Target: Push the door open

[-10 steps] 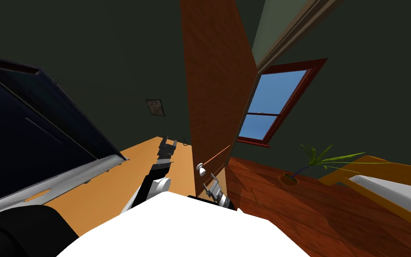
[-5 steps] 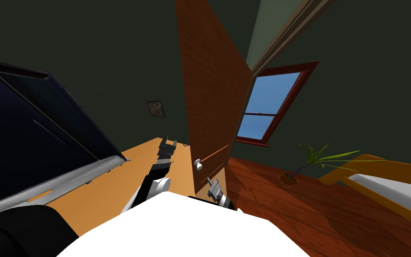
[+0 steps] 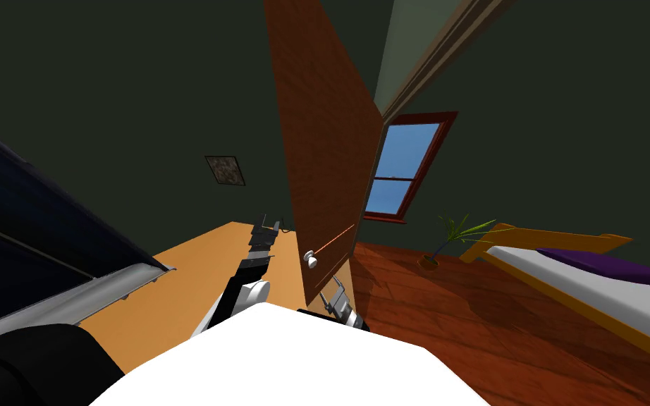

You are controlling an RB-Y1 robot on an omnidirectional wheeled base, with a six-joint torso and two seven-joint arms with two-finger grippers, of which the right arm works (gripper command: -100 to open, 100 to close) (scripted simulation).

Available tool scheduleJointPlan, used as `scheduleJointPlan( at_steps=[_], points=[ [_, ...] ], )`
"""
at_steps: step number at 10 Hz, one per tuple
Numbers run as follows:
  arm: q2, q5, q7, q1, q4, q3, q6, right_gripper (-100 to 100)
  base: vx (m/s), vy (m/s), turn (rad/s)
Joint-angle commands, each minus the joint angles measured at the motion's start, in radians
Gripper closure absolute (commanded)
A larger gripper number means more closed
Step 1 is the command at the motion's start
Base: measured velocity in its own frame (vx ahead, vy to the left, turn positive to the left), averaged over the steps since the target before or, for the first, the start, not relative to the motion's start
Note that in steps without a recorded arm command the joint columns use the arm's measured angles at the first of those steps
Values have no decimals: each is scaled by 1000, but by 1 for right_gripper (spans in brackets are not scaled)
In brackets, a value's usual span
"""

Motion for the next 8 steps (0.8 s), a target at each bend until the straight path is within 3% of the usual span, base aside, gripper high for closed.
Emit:
scheduleJointPlan(
  at_steps=[1, 7, 8],
  points=[
    [0, 0, 0, 0, 0, 0, 0, -100, -22, 30, -32],
    [39, 7, 2, -25, 29, -24, 22, -100, 150, 184, 31],
    [36, 7, 2, -22, 25, -21, 20, -100, 68, 80, -1]
  ],
)
